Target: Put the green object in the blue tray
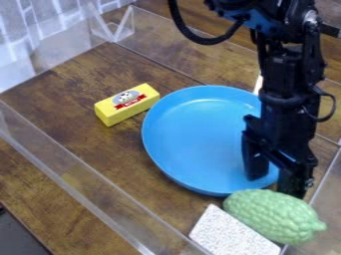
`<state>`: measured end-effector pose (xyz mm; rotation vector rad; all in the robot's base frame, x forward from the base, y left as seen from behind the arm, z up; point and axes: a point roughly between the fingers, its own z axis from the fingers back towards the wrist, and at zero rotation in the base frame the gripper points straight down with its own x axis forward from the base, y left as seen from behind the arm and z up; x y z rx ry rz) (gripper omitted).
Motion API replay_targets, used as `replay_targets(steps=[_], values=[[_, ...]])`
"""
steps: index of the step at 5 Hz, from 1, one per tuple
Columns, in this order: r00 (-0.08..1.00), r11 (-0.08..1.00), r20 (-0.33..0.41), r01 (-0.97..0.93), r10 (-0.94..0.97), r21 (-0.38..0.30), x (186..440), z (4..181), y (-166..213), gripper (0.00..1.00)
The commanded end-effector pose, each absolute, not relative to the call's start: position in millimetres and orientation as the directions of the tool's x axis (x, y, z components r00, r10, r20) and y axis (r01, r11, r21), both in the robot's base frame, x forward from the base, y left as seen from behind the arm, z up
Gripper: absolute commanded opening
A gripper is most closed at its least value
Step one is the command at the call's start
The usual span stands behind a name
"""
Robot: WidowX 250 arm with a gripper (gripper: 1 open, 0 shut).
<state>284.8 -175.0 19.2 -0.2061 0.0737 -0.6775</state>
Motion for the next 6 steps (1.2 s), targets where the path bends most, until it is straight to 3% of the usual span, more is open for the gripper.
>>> replay_targets(steps=[1, 2, 3, 4, 5, 6], values=[[0.753, 0.744, -0.067, 0.627, -0.655, -0.230, 257.5, 7.1, -176.2, 1.00], [0.755, 0.745, -0.067, 0.624, -0.653, -0.236, 254.3, 8.2, -177.0, 1.00], [0.754, 0.745, -0.071, 0.623, -0.653, -0.238, 252.0, 8.9, -177.0, 0.00], [0.750, 0.741, -0.074, 0.624, -0.657, -0.246, 249.6, 9.9, -177.8, 1.00], [0.745, 0.736, -0.075, 0.629, -0.663, -0.251, 248.8, 11.8, -177.4, 0.00], [0.740, 0.732, -0.076, 0.636, -0.669, -0.245, 249.6, 12.6, -174.3, 1.00]])
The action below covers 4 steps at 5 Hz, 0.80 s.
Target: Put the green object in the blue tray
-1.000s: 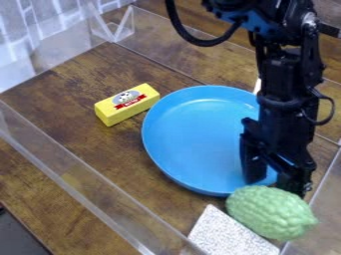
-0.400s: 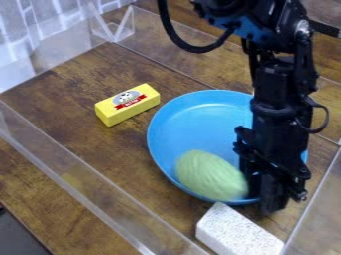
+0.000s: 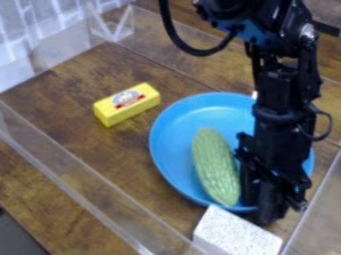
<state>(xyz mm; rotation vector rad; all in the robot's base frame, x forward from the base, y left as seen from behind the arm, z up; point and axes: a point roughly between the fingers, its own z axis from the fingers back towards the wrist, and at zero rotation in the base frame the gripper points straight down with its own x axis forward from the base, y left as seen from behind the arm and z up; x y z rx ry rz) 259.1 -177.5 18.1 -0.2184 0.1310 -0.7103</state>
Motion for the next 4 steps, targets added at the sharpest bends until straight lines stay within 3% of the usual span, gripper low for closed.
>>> replay_targets(steps=[1, 4], values=[[0.726, 0.717, -0.071, 0.652, -0.684, -0.247, 245.2, 13.2, -172.8, 1.00], [0.705, 0.701, -0.072, 0.681, -0.706, -0.212, 258.7, 12.8, -171.0, 1.00]])
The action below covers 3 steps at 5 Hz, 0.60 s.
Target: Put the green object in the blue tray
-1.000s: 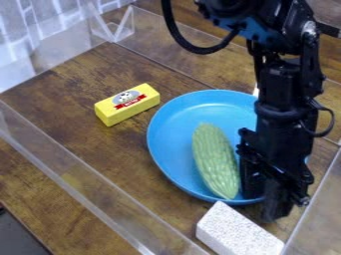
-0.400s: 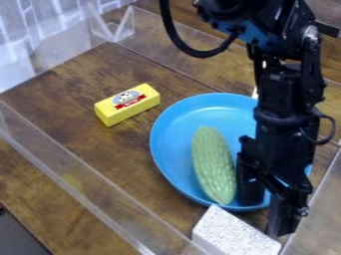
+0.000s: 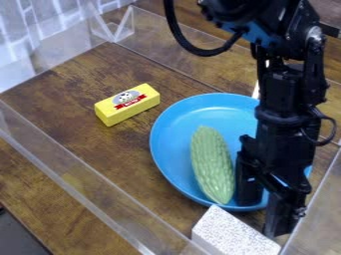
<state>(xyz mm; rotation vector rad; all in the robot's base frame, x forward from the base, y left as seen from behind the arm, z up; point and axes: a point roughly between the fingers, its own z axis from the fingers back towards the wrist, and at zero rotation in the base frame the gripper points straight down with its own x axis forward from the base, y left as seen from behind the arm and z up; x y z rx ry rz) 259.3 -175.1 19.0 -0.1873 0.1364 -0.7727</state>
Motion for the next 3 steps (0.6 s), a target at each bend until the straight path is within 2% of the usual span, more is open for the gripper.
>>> replay_targets(steps=[1, 3], values=[[0.698, 0.696, -0.069, 0.690, -0.712, -0.200, 262.9, 12.6, -171.9, 1.00], [0.687, 0.684, -0.055, 0.707, -0.724, -0.182, 267.9, 13.3, -173.9, 1.00]])
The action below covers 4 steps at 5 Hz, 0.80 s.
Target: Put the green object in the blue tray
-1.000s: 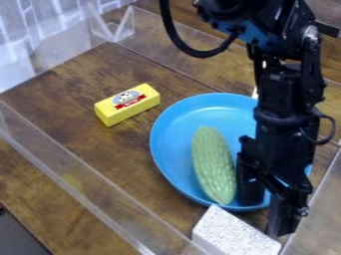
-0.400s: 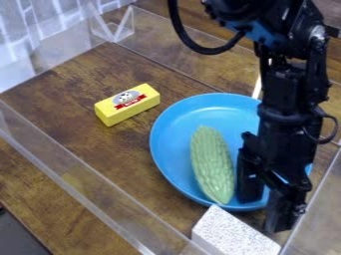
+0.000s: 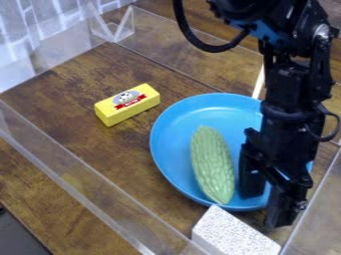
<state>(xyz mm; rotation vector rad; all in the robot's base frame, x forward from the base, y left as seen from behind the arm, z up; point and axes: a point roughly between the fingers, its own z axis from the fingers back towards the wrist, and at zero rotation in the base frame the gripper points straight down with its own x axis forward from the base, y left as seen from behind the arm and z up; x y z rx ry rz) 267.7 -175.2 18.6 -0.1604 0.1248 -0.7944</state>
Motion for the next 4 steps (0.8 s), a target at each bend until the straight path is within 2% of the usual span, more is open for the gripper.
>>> replay_targets(steps=[1, 4], values=[[0.683, 0.679, -0.048, 0.712, -0.729, -0.177, 269.8, 13.4, -174.9, 1.00], [0.668, 0.663, -0.027, 0.730, -0.743, -0.168, 273.5, 13.7, -175.4, 1.00]])
